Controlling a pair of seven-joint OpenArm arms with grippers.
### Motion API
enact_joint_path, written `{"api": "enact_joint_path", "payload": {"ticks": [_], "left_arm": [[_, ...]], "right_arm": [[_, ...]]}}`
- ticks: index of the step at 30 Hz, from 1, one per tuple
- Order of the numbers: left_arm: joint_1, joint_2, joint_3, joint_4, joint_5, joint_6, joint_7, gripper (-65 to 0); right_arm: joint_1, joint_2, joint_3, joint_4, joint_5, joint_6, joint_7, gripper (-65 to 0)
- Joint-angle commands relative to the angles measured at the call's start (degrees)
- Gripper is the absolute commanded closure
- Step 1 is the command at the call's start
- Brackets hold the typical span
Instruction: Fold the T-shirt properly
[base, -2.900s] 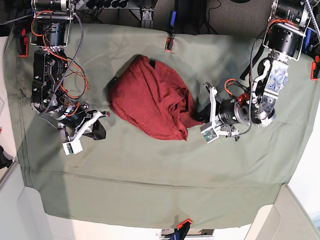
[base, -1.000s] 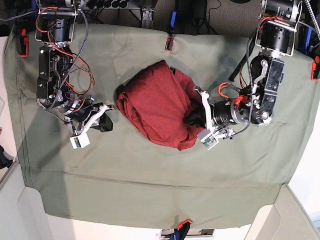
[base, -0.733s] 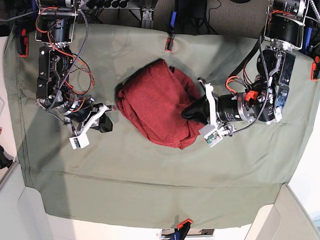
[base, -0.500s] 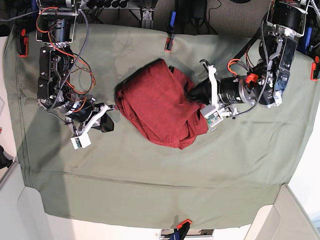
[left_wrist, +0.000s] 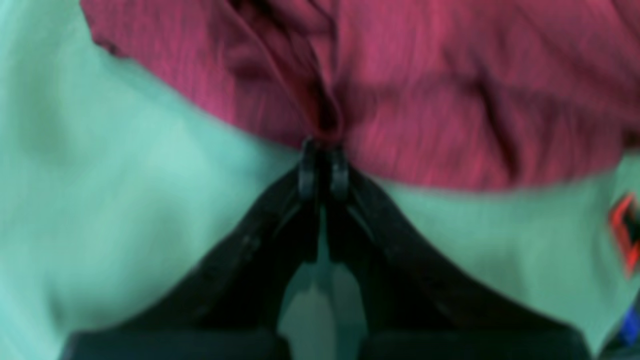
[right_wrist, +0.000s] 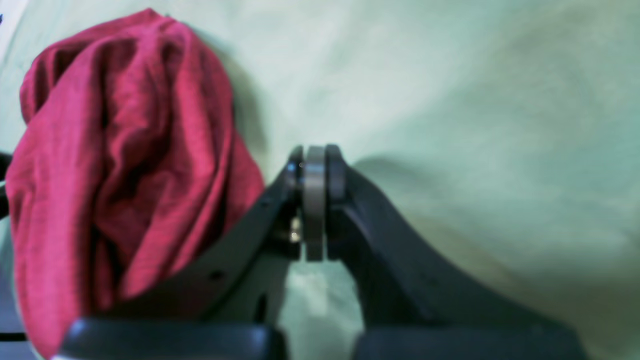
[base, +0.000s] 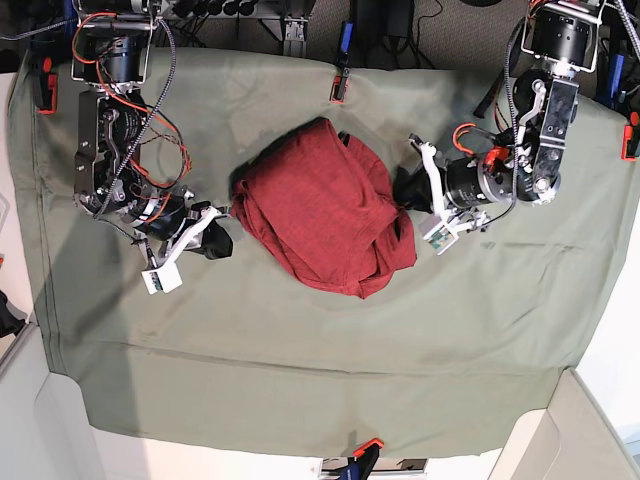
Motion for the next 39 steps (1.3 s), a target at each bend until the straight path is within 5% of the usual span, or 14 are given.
{"api": "enact_joint_path", "payload": {"ticks": [1,11,17,20,31,39], "left_arm": [[-2.1,0.2,-0.3,-1.2,0.0,-0.1,-1.4,-2.5],[-18.9,9.5,-0.3,-24.5,0.0,-0.1,-2.8,-2.5],[-25.0,15.4,-0.2,-30.2,2.6,-0.1,-2.5,-2.5],[-25.8,15.5,-0.2,-30.2,2.9,-0.1,-0.8,-2.5],[-20.7,-2.3,-0.3,-12.6,-22.1,-0.1,13.5,-2.5],[1.2,-13.2,-6.7,12.6,-24.7,-0.1,16.7,-2.4]], "right_arm": [[0.3,0.2,0.1,0.7,1.5,0.2,0.9,0.0],[-3.5,0.2,0.1,0.8,2.2,0.2,0.9,0.0],[-3.4,0.2,0.1,0.8,2.8,0.2,0.9,0.0],[-3.4,0.2,0.2,0.8,2.8,0.2,1.1,0.0],[-3.6,0.2,3.2,5.3,2.8,0.2,0.9,0.0],[-12.1,4.8,7.6,20.1,4.1,0.2,-1.2,0.0]]}}
